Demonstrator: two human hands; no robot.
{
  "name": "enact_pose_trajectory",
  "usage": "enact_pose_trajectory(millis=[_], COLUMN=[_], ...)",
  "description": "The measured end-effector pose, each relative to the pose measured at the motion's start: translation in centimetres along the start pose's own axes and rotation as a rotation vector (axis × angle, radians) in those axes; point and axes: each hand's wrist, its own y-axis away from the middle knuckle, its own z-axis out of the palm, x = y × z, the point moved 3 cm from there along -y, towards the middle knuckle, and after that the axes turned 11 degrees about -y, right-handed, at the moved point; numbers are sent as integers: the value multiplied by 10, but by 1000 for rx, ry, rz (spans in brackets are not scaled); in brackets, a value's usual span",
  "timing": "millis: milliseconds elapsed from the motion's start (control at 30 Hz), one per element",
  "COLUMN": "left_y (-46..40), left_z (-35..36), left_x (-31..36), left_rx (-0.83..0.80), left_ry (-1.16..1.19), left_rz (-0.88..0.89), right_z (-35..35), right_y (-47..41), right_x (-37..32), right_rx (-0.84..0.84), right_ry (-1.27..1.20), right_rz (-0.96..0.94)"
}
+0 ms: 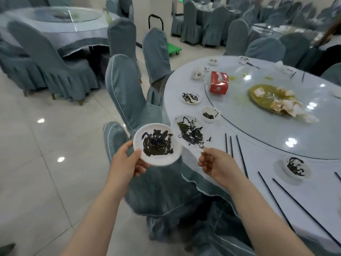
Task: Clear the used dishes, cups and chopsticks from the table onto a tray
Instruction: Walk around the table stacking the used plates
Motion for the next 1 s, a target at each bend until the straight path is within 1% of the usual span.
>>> enact_pose_trajectory(millis=[100, 233, 333, 400, 500, 733, 833, 1000], left_y=[5, 8, 10, 7, 0, -35, -64, -130], left_z=[-38, -87, -126, -147, -180, -252, -288, -353], left_x=[-6, -12, -21, -26, -36, -57, -62, -55], left_rx=[-7, 23, 50, 78, 114, 152, 158, 173], left_ry=[10, 27, 52, 68, 89, 83, 60, -10], left_rz=[11, 5, -10, -22, -35, -81, -100, -80], right_z=[48, 107, 152, 177, 221, 314, 356, 433], right_y=[13, 18, 17, 12, 0, -44, -73, -124], right_x=[22, 53, 75, 84, 102, 141, 152, 159], right_rx=[-83, -191, -224, -223, -250, -396, -437, -485], right_ry=[114, 305, 490, 555, 570, 695, 697, 683], right_rz=[-32, -50, -56, -77, -73, -106, -109, -123])
